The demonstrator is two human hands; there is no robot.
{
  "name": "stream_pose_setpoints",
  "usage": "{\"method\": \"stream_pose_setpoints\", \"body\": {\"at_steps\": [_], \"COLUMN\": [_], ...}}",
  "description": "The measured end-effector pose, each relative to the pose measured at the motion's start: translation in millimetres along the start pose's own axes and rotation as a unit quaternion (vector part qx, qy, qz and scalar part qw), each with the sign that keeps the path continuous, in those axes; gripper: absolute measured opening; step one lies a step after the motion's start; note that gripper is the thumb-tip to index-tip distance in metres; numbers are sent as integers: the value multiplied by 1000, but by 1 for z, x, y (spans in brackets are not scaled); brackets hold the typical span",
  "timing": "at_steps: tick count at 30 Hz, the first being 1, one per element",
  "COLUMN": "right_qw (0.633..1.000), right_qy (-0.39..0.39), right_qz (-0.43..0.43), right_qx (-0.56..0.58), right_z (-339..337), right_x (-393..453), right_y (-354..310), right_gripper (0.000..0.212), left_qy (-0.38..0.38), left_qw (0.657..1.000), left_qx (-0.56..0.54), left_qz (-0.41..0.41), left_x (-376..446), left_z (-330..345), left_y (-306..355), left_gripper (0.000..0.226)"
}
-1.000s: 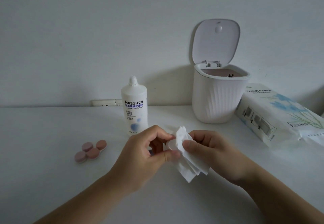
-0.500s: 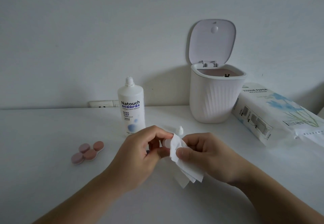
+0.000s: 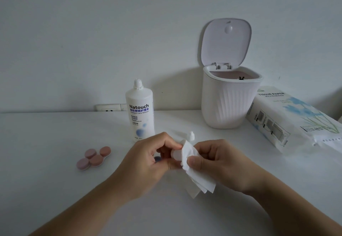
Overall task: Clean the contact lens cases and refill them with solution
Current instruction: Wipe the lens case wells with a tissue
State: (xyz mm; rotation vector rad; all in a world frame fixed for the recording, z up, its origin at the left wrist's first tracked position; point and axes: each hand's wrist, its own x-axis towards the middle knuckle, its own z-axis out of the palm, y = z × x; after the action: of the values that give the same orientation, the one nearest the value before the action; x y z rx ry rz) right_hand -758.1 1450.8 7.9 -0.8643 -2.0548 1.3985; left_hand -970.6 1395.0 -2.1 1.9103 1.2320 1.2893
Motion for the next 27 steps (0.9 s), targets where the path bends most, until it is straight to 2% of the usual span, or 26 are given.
{"method": "stream_pose_setpoints", "body": {"at_steps": [2,5,9,11,13,15,17,21,24,27], "right_qw": [999,999,996,992,984,973,968,970,977,987], "right_qy": [-16,17,75,91,141,203,226,214,164,111], "right_qz": [6,2,-4,-14,-29,-34,-35,-42,-53,-45], "right_qx": [-32,-48,38,87,106,108,107,107,123,109], "right_z": [2,3,-1,-4,-8,-11,-12,-8,-5,-2], "right_x": [-1,1,2,1,1,2,3,3,2,2], "right_y": [-1,-1,-4,-6,-7,-7,-7,-8,-8,-6], "right_gripper": [30,39,25,24,22,18,17,27,26,30], "left_qy": [-19,-8,49,86,101,82,46,4,-10,9], "left_qw": [1000,1000,999,995,989,985,975,971,980,978], "left_qx": [19,12,-1,-53,-96,-127,-183,-191,-162,-176], "left_qz": [-10,-5,3,-19,-49,-84,-120,-141,-115,-108], "left_x": [1,5,9,9,10,11,11,8,7,7], "left_z": [-3,-3,-4,-7,-11,-13,-11,-2,1,1], "left_y": [-1,1,2,2,1,1,3,8,8,8], "left_gripper": [30,24,24,24,25,29,33,38,36,27]}}
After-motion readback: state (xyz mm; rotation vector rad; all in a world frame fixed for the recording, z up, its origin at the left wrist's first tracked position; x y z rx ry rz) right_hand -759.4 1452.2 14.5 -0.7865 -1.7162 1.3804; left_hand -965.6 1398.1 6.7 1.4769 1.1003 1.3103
